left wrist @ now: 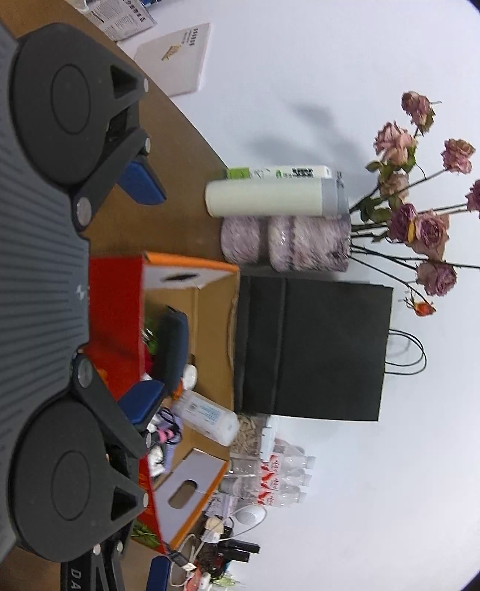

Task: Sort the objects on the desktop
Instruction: 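Grasp the yellow-white plush toy with the right gripper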

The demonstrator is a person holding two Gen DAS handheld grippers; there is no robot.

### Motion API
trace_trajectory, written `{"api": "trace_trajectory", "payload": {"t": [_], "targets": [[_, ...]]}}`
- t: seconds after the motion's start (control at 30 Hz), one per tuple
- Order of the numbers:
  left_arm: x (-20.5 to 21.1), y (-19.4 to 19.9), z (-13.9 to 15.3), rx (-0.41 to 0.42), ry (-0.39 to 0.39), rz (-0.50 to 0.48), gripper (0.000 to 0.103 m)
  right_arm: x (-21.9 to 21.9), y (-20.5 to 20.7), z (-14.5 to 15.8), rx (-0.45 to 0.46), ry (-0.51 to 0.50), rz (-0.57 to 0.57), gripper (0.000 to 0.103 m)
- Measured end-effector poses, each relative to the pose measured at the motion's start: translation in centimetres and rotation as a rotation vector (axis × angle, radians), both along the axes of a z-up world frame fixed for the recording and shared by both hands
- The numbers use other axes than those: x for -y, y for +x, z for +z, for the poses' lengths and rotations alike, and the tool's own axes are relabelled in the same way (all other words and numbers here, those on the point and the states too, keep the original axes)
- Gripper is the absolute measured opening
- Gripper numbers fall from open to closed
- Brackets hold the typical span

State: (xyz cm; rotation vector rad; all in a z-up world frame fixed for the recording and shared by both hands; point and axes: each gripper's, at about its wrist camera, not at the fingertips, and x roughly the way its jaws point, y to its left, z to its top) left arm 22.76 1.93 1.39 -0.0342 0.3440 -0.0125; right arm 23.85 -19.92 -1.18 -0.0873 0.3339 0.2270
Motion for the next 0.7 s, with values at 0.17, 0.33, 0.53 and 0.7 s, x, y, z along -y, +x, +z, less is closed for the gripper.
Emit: {"api": "trace_trajectory", "payload": {"t": [0.17, 0.33, 0.53, 0.7], "targets": [[-2.0, -1.7, -0.8, -0.037, -0.005, 0.009, 0.103, -0.4, -1.3, -0.7, -0.100, 0.035, 0.050, 0.102], [-4.0, -2.5, -1.4, -0.072, -0.026, 0.041, 0.103, -1.9, -1.7, -1.2, -0.163, 0.033, 0.088, 0.102], [-4.9, -3.0, -1.2, -0.076, -0.048, 0.056, 0.103, -3.3, -0.2, -2.2, -0.285, 0.069, 0.078, 0.102], [-4.1, -2.9, -1.5, -0.097, -0.017, 0.044, 0.103, -3.9, 1.2, -3.1, -0.375, 0.103, 0.067, 0.096]]}}
